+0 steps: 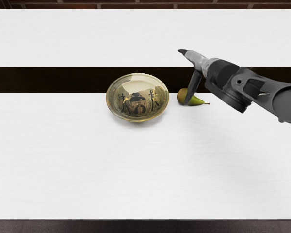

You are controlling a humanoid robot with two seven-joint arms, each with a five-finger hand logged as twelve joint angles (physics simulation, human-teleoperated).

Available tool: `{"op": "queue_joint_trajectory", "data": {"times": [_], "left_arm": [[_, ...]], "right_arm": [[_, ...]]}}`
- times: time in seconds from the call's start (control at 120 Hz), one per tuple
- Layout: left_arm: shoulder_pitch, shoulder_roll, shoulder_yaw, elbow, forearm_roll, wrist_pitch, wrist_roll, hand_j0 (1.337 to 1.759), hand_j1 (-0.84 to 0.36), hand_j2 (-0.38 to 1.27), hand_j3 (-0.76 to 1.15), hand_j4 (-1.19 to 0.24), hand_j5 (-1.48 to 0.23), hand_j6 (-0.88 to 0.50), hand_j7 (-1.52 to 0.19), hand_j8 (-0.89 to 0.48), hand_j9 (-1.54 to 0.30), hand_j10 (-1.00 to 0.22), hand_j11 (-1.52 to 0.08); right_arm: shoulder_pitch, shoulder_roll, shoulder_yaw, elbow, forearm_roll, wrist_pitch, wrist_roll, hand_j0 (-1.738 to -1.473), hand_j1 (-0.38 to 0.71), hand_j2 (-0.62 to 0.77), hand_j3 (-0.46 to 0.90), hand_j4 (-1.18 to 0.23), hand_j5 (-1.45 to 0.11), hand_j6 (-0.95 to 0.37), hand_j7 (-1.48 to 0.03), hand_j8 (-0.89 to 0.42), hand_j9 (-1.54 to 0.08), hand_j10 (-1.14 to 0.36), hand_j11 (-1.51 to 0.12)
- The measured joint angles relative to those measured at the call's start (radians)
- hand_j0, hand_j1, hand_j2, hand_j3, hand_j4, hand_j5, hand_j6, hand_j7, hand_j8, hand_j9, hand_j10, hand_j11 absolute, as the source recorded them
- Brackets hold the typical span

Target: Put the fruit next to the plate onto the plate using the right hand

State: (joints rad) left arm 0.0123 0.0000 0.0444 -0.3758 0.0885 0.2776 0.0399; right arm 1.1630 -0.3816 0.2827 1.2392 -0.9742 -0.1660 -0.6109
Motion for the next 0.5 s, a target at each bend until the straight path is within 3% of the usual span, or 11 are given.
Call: {"op": "queue_joint_trajectory", "data": {"times": [0.5], "left_arm": [[0.0, 0.0, 0.0, 0.0, 0.0, 0.0, 0.0, 1.658, 0.35, 0.0, 0.0, 0.0, 0.0, 0.0, 0.0, 0.0, 0.0, 0.0, 0.0]], "right_arm": [[-0.05, 0.109, -0.036, -0.148, -0.041, -0.106, 0.0, -1.658, -0.35, 0.0, 0.0, 0.0, 0.0, 0.0, 0.0, 0.0, 0.0, 0.0, 0.0]]}}
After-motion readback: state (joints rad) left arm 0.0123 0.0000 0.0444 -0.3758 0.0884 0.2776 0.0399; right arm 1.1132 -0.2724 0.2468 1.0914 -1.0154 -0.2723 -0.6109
